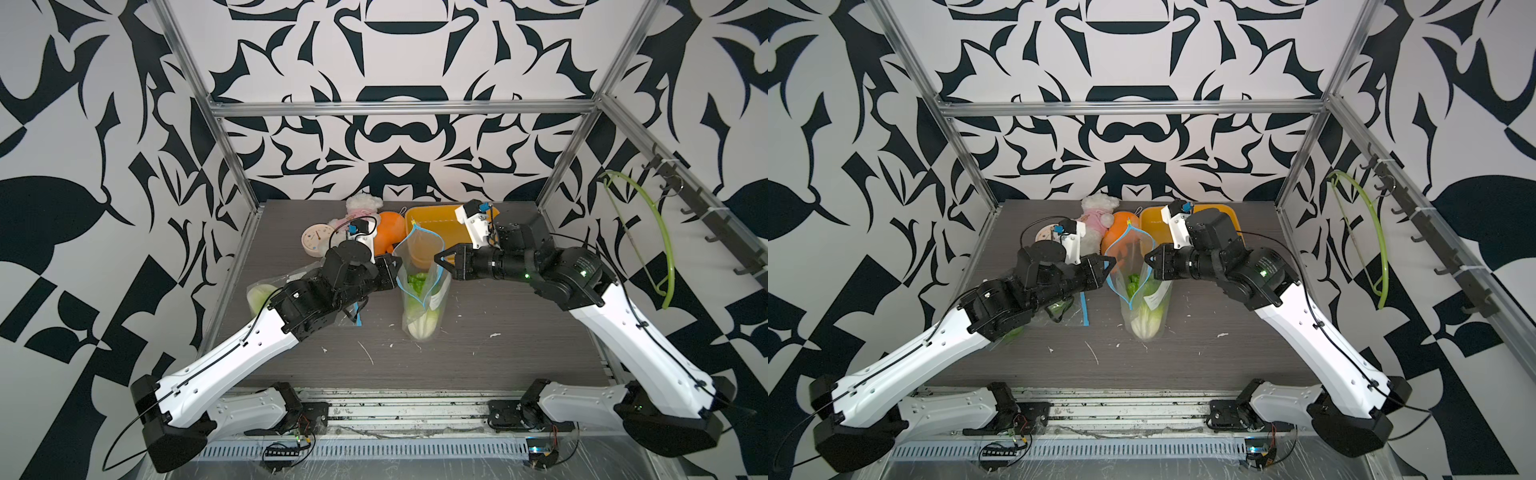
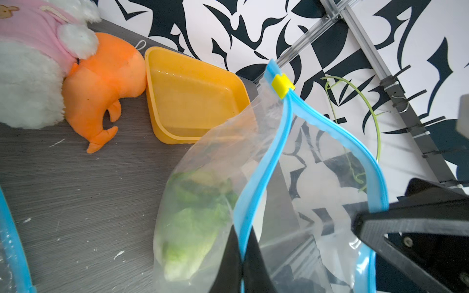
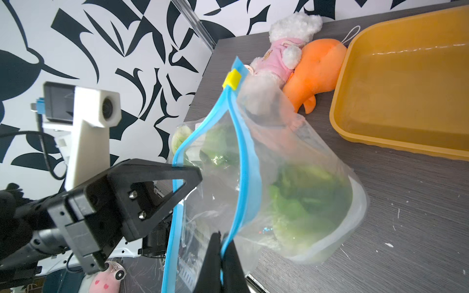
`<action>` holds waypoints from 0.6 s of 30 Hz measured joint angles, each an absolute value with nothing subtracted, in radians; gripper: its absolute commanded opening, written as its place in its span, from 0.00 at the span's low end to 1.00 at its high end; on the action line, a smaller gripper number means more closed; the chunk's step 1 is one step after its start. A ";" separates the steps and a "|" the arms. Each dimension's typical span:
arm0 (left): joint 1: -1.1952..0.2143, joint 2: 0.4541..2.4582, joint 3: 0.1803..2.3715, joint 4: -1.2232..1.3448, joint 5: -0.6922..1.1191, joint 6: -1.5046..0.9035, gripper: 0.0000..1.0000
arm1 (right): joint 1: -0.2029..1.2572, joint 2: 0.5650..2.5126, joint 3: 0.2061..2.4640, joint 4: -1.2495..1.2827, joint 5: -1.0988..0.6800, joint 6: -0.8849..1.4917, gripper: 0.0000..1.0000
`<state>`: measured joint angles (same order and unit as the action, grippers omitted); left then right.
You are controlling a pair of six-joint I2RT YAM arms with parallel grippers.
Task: Put the chinese cabbages into a zipper bag and zip it
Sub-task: Adjust the zipper food storage bag at the center of the board.
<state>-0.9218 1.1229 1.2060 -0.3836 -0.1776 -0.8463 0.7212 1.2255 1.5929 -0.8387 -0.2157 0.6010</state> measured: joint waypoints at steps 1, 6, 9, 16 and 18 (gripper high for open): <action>-0.922 1.124 1.206 -0.381 -0.176 -0.849 0.00 | 0.721 1.232 1.595 -0.839 -0.218 0.599 0.00; -0.921 1.126 1.184 -0.345 -0.193 -0.876 0.00 | 0.721 1.280 1.601 -0.838 -0.218 0.583 0.04; -0.917 1.127 1.165 -0.340 -0.217 -0.888 0.00 | 0.721 1.304 1.598 -0.850 -0.205 0.572 0.14; -0.902 1.129 1.122 -0.303 -0.249 -0.921 0.00 | 0.724 1.286 1.589 -0.874 -0.162 0.540 0.47; -0.899 1.131 1.121 -0.294 -0.251 -0.926 0.00 | 0.739 1.283 1.603 -0.900 -0.132 0.532 0.54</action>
